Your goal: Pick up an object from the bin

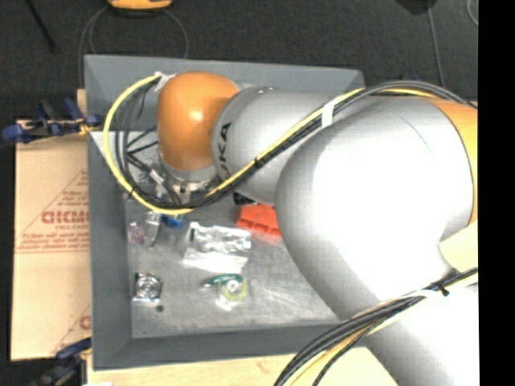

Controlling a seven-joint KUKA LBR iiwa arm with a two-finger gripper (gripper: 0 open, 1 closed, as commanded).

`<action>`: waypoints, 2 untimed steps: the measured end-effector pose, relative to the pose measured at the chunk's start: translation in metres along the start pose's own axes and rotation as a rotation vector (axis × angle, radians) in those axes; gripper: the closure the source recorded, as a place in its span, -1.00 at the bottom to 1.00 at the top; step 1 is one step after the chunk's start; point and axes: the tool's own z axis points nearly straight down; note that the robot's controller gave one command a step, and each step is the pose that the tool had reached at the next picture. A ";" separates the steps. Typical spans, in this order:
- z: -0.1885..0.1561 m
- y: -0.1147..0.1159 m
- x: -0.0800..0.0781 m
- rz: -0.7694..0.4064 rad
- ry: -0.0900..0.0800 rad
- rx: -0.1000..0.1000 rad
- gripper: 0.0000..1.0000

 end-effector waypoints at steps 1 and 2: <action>-0.005 0.001 -0.003 0.001 -0.010 -0.006 1.00; -0.036 -0.027 0.009 0.259 -0.007 0.003 1.00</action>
Offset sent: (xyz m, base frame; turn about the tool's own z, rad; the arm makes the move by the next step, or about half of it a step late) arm 0.0000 0.0000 0.0000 0.0000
